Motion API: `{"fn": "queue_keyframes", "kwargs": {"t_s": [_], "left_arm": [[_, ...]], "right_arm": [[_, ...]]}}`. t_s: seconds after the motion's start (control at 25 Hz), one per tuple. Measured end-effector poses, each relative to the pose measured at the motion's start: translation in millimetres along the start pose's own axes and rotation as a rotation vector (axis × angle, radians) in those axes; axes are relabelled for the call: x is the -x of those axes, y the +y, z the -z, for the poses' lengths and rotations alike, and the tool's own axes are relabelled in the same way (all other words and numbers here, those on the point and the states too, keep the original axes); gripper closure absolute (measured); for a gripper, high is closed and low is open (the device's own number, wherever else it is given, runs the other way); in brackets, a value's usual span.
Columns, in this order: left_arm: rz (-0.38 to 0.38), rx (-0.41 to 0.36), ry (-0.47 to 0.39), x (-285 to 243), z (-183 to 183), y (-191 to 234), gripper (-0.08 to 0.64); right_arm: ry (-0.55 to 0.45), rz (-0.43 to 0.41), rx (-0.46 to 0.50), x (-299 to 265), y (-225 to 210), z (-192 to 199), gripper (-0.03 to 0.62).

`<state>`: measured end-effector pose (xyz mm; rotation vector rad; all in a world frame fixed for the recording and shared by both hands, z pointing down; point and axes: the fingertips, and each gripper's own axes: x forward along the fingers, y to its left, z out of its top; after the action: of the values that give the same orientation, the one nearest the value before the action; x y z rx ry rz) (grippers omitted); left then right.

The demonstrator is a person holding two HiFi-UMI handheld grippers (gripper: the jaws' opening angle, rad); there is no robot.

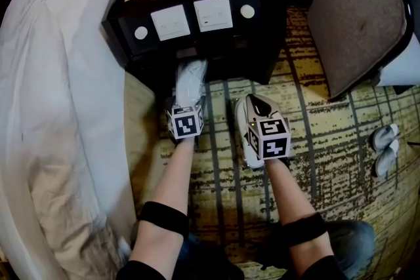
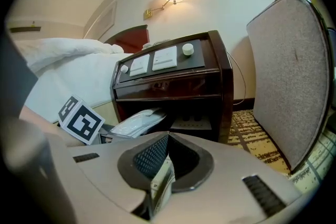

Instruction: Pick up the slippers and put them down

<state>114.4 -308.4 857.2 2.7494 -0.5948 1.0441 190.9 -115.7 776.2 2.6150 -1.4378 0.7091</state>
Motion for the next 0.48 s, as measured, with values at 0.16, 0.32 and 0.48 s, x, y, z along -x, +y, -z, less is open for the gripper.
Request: {"fn": "queue_keyframes", "kwargs": {"t_s": [0.16,0.32,0.48], "left_arm": [[0.009,0.044,-0.011,28.5,11.4,-8.2,0.153],[0.028,0.052,-0.029,55.7,20.6,-20.7,0.153],[0.013,0.071,-0.033,77.2,40.3,-31.3,0.153]], "right_arm": [[0.001,-0.002,-0.006,1.0,5.6,-1.3,0.586],[0.004,-0.003,-0.016,0.0,11.7,-0.8,0.586],[0.008,-0.001,-0.033,1.9,14.4,3.0,0.586]]}}
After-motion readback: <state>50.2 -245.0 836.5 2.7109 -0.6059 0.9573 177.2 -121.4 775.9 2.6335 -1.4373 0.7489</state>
